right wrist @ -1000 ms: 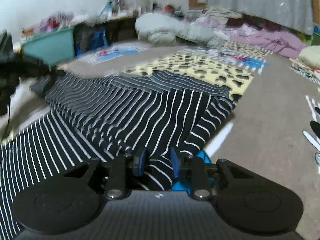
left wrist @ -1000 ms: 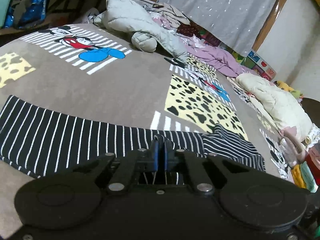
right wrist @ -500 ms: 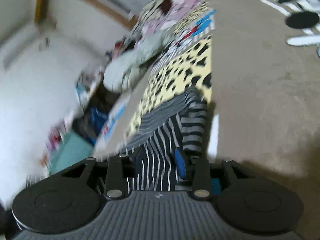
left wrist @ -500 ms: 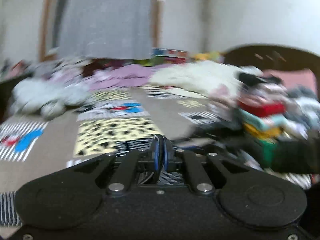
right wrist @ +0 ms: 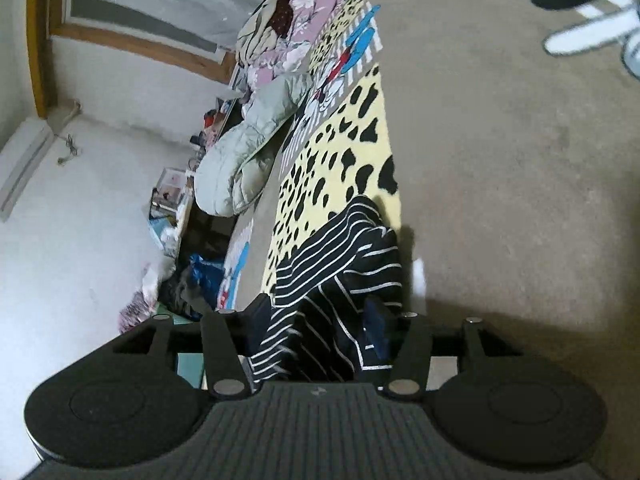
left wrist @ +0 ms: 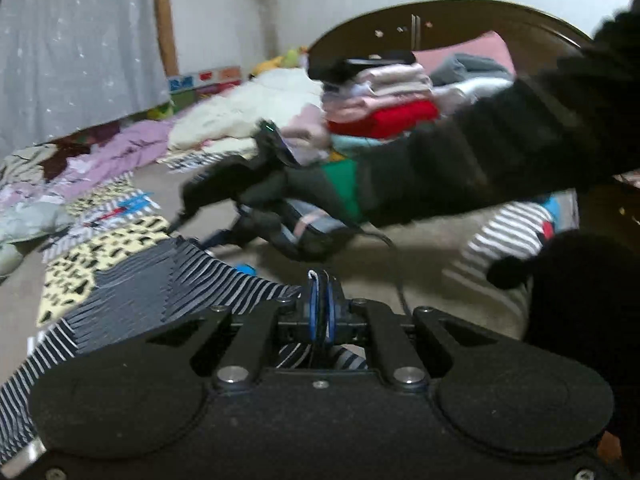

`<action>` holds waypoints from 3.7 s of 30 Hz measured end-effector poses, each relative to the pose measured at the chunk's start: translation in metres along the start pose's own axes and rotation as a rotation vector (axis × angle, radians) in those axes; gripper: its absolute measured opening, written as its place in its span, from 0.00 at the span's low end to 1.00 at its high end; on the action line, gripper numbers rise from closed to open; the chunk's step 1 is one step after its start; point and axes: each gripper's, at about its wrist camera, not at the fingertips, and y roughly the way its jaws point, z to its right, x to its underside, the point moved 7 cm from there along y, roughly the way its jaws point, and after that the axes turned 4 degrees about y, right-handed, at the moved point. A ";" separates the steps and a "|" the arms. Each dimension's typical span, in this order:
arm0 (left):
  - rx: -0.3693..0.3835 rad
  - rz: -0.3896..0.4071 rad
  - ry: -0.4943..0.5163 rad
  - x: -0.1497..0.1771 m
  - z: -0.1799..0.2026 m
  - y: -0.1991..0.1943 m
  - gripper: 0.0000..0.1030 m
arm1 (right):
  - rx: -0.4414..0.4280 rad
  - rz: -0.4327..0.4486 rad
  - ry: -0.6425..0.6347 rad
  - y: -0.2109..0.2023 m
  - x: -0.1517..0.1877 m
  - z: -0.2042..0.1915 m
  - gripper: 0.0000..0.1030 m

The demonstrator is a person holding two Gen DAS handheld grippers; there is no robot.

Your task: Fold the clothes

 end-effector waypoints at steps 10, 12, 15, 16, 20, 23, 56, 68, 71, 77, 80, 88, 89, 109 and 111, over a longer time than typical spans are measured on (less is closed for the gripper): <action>0.057 -0.061 0.020 0.026 0.030 0.002 0.03 | 0.088 -0.046 -0.161 -0.002 0.002 -0.015 0.33; 0.057 -0.082 0.029 0.032 0.034 0.005 0.03 | 0.092 -0.035 -0.158 -0.003 0.000 -0.015 0.33; 0.056 -0.111 0.058 0.039 0.039 0.009 0.03 | 0.093 -0.033 -0.152 -0.004 0.001 -0.014 0.33; 0.050 -0.122 0.078 0.041 0.041 0.010 0.03 | 0.100 -0.036 -0.158 -0.004 0.002 -0.013 0.33; 0.038 -0.170 0.136 0.050 0.052 0.020 0.07 | 0.129 -0.048 -0.165 -0.002 0.005 -0.007 0.33; 0.077 -0.182 0.141 0.051 0.060 0.015 0.47 | 0.137 -0.045 -0.154 -0.004 0.005 -0.005 0.33; -0.134 -0.125 -0.471 0.045 -0.045 0.007 0.19 | 0.277 0.010 -0.725 -0.157 0.249 -0.036 0.36; -0.214 -0.150 -0.390 -0.024 -0.118 0.126 0.26 | 0.267 -0.007 -0.686 -0.150 0.265 -0.029 0.21; -0.236 -0.190 -0.336 -0.035 -0.122 0.161 0.27 | 0.252 -0.002 -0.690 -0.152 0.262 -0.028 0.17; -0.379 -0.303 -0.215 -0.026 -0.131 0.210 0.19 | 0.202 -0.001 -0.672 -0.157 0.254 -0.024 0.16; -0.429 -0.288 -0.250 -0.019 -0.149 0.211 0.07 | 0.180 0.001 -0.664 -0.158 0.251 -0.024 0.16; -0.304 -0.236 -0.364 -0.015 -0.171 0.197 0.37 | 0.139 -0.016 -0.589 -0.152 0.243 -0.016 0.16; -0.297 -0.213 -0.391 -0.018 -0.176 0.191 0.38 | 0.134 -0.017 -0.577 -0.152 0.241 -0.015 0.16; -0.329 -0.353 -0.382 -0.014 -0.195 0.237 0.10 | 0.111 -0.063 -0.551 -0.151 0.242 -0.010 0.15; -0.301 -0.281 -0.443 -0.021 -0.205 0.215 0.23 | 0.106 -0.066 -0.549 -0.152 0.242 -0.010 0.15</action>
